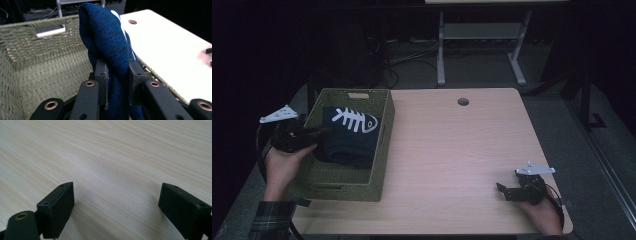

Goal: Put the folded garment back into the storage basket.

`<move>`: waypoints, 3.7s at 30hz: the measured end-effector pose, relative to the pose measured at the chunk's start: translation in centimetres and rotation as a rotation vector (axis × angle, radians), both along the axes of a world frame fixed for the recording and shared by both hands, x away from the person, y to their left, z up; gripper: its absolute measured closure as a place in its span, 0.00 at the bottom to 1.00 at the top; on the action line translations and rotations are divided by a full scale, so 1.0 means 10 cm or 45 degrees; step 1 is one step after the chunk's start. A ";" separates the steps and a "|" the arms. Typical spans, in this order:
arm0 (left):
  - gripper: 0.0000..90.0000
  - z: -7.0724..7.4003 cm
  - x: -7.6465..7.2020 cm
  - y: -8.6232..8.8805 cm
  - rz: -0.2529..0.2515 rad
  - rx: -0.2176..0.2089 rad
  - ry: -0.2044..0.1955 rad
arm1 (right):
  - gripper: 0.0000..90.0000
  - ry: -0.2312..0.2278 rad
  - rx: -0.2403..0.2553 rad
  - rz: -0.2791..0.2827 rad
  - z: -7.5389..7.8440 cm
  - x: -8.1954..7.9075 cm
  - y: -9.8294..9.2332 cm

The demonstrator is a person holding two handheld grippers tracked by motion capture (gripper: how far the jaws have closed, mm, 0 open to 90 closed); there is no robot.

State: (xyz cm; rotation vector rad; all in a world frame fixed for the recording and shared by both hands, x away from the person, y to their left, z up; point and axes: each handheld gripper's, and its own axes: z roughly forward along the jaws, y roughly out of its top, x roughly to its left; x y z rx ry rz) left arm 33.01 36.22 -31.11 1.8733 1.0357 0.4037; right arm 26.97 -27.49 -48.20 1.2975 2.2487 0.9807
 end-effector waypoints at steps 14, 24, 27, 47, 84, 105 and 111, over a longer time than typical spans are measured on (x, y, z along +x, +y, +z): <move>0.81 -0.28 0.27 0.08 0.019 -0.001 0.105 | 0.14 -0.001 -0.002 -0.001 0.00 0.00 0.00; 0.76 -0.45 0.40 0.24 0.102 0.066 0.167 | 0.14 -0.001 -0.002 -0.001 0.00 0.00 0.00; 0.72 -0.49 0.44 0.26 0.127 0.110 0.182 | 0.14 -0.001 -0.002 -0.001 0.00 0.00 0.00; 0.28 -0.40 0.38 0.34 0.326 0.224 0.091 | 0.14 -0.001 -0.002 -0.001 0.00 0.00 0.00; 0.24 -0.09 0.17 -1.46 -0.159 0.055 -0.021 | 0.14 -0.002 0.000 -0.001 0.00 0.00 0.00; 0.22 -0.44 -0.01 -2.24 -0.241 0.015 -0.020 | 0.13 0.002 -0.003 0.007 0.00 0.01 0.00; 0.22 -0.59 -0.07 -2.36 -0.275 0.024 -0.033 | 0.13 0.002 -0.003 0.007 0.00 0.01 0.00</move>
